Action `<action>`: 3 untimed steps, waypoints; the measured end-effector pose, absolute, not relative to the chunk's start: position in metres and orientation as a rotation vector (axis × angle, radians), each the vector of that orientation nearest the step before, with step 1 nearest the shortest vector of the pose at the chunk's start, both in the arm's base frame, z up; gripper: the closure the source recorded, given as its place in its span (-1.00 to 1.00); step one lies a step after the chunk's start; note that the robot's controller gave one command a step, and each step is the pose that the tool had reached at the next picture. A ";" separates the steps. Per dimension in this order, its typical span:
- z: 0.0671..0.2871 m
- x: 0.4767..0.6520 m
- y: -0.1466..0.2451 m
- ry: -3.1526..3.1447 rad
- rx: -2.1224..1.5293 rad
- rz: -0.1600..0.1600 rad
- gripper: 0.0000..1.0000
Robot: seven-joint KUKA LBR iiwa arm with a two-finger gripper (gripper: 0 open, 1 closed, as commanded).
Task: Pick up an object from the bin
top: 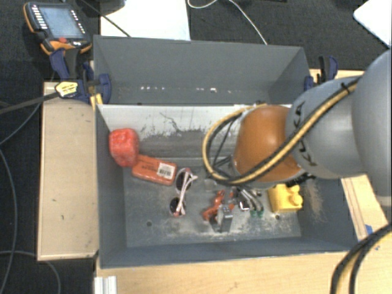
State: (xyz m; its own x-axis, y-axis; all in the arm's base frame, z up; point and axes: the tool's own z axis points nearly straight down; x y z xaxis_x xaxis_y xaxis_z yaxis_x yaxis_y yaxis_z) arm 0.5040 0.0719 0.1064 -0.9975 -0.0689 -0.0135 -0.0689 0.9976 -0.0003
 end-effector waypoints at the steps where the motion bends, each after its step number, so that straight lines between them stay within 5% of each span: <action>1: 0.087 0.503 0.025 3.123 -0.250 -0.001 1.00; 2: 0.087 0.503 0.025 3.123 -0.250 -0.001 1.00; 3: 0.182 0.508 0.034 3.127 -0.232 -0.001 1.00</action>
Offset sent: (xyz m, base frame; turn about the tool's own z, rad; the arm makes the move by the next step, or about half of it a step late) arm 0.0000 0.0000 0.0000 0.0000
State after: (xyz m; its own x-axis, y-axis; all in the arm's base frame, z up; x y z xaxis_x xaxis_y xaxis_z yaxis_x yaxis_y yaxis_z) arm 0.5081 0.0343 0.1818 -0.9891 -0.1474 -0.0057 -0.1474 0.9891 -0.0008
